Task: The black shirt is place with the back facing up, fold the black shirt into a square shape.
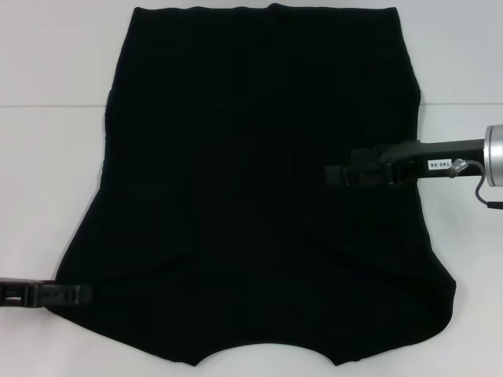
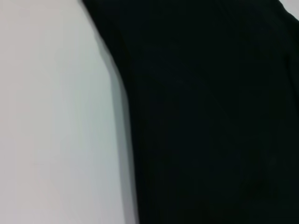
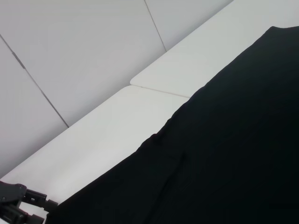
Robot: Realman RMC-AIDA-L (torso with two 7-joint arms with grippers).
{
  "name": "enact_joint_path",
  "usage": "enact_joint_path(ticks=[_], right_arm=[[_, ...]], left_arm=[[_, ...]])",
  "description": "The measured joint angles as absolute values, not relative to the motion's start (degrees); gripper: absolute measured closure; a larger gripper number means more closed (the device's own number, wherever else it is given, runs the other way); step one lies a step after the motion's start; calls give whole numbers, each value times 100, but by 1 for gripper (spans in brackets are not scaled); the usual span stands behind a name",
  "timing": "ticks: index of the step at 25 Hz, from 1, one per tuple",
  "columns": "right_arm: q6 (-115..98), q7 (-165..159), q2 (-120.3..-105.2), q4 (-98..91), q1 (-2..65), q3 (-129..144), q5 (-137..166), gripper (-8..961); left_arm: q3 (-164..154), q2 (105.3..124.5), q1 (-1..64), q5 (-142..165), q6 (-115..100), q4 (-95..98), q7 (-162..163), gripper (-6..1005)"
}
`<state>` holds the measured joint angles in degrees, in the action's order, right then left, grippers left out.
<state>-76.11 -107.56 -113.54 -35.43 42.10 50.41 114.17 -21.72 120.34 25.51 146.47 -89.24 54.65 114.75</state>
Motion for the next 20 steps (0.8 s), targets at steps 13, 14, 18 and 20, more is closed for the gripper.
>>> enact_joint_path(ticks=[13,14,18,20], right_arm=[[-7642,-10757,-11354,-3544,4210,4968,11408,28],[-7643,-10757,-11354,-3544,4210,4966,11408,28],[-7654,-10756,-11354,-3544,4203,4939,11408,28],[-7655,-10754,-11354,-3542,4200,4926,11408,28]], left_arm=[[-2426,12035,2789,14574,-9039,5278,11342,50],[-2426,12030,2806,14572,-9039,5263,11334,50],[-2426,12027,2838,14564,-9028,5246,11313,50],[-2426,12027,2839,14564,-9019,5246,11311,50]])
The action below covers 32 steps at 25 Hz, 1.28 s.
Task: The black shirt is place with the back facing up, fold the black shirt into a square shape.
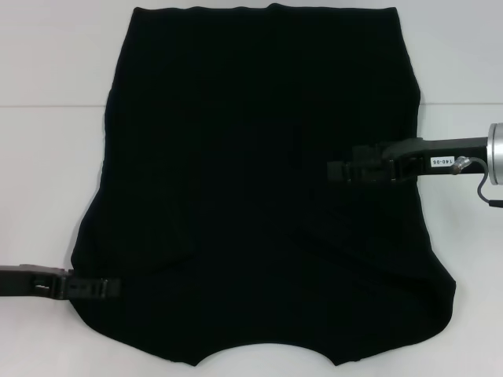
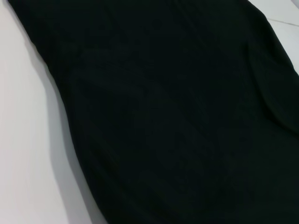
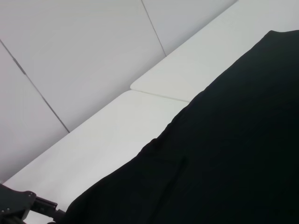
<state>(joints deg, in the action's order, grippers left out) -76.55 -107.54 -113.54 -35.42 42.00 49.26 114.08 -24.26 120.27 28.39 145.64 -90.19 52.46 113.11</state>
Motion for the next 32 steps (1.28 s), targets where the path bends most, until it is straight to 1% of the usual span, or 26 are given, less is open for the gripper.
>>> enact_joint_path(ticks=[9,15,32], right_arm=[[-7656,-10741,-11354,-3532,4192,4904,11408,28],[-7655,-10748,-11354,-3528,4184,4904,11408,28],[-7655,-10749,-11354,-3542,4201,4904,11409,34]], left_arm=[[-2323,11967,2786,14678,-8994,5375,11353,50],[-2217,11981,2688,14701,-8935,5621,11366,50],[-2343,12006,2700,14987,-9036,5507,11327,49]])
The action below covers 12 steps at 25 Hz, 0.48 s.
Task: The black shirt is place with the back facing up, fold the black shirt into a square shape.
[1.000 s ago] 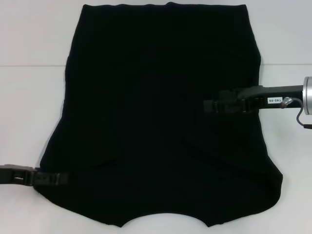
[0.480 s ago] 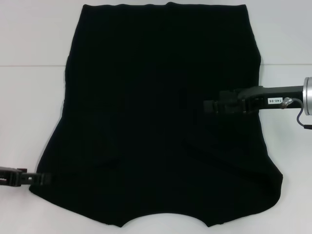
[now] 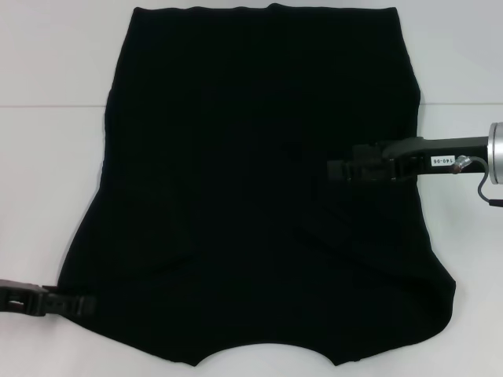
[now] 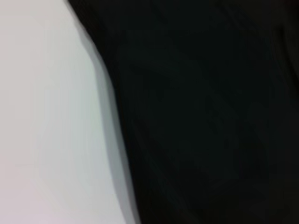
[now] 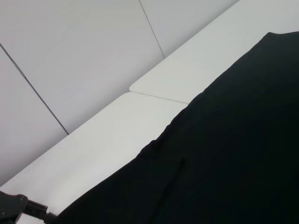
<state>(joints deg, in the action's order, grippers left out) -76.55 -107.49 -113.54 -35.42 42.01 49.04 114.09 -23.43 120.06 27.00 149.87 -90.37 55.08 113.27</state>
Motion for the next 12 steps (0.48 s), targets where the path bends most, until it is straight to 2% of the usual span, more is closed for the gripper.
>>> enact_joint_path(ticks=[12], right_arm=[[-7672,-10731,-11354,-3551,4209,4863,11408,40]], left_arm=[[-2434,12032,2930,14954,-9208,5324,11244,50]])
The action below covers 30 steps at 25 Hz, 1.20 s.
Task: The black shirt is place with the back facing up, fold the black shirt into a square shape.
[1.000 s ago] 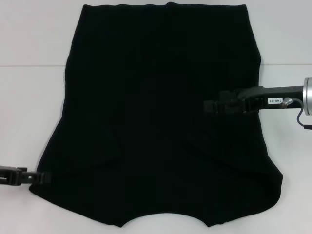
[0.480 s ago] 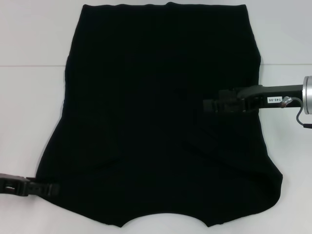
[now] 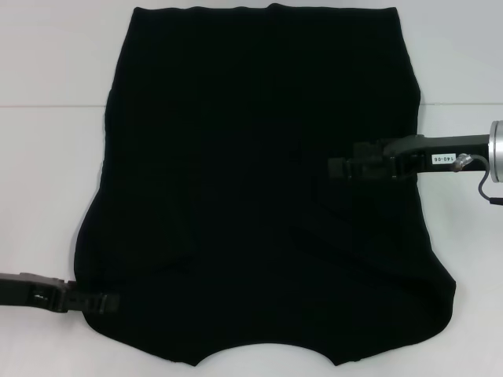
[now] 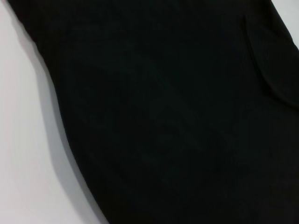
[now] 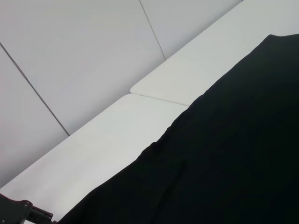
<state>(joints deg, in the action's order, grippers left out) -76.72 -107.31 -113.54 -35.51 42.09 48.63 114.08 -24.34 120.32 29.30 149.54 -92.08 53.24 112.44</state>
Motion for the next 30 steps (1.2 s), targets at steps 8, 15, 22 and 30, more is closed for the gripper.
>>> enact_joint_path(ticks=[8,15,22,30], right_arm=[[-7673,-10696,-11354,-3551,4200,4757,11408,44],[-7673,-10705,-11354,-3551,4185,4754,11408,47],[-7677,-10889,-11319,-3551,4054,4746,11419,50],[-7851,-11358,-11058,-3551,3566,4734,11440,76]], left_arm=[[-2461,11984,3015,14951,-9119,5164,11307,104],[-2445,11966,3035,14945,-9023,5115,11361,339],[-2436,11962,3047,14957,-9020,5115,11370,526],[-2443,11984,3049,14956,-8951,5123,11390,781]])
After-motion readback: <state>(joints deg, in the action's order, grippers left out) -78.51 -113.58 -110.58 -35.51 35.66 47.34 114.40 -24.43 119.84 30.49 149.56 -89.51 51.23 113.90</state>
